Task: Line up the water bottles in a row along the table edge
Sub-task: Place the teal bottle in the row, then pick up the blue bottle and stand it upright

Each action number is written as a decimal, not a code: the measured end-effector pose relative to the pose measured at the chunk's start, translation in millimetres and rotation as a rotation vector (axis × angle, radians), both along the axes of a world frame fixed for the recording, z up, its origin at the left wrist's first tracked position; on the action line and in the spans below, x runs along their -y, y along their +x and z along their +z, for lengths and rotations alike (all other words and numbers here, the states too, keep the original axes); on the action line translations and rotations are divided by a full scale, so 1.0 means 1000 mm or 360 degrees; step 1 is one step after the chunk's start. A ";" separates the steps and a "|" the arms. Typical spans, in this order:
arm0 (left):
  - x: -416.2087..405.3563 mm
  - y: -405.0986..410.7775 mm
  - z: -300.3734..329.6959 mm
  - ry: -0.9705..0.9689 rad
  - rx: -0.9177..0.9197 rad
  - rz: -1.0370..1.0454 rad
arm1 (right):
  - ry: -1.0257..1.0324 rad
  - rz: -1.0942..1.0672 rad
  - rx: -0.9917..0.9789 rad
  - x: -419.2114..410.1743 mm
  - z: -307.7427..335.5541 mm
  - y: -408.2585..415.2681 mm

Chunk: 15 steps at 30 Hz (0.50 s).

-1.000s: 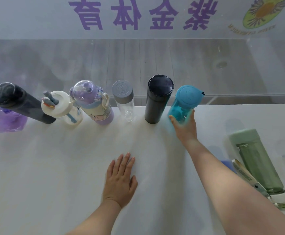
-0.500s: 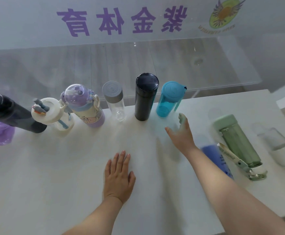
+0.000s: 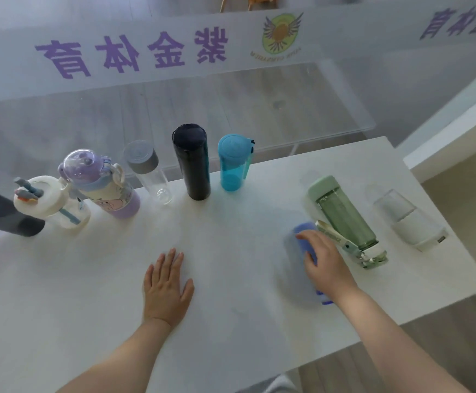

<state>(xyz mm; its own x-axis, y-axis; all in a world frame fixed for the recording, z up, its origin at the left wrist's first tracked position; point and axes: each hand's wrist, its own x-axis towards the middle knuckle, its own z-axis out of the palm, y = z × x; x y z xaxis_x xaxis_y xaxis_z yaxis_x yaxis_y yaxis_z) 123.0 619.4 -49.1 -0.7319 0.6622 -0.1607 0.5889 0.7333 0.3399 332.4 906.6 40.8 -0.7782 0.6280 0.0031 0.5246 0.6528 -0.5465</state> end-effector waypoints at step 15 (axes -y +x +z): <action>-0.089 0.102 0.001 0.0097 -0.0057 0.0367 | 0.0548 0.1304 0.0521 -0.098 -0.007 0.038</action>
<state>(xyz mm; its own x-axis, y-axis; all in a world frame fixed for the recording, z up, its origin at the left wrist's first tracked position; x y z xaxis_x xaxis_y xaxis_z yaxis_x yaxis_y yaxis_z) 224.9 708.4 -47.9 -0.8695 0.4844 -0.0969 0.4204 0.8285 0.3699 370.4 1004.5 33.9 -0.9715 -0.1093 -0.2104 -0.0756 0.9839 -0.1622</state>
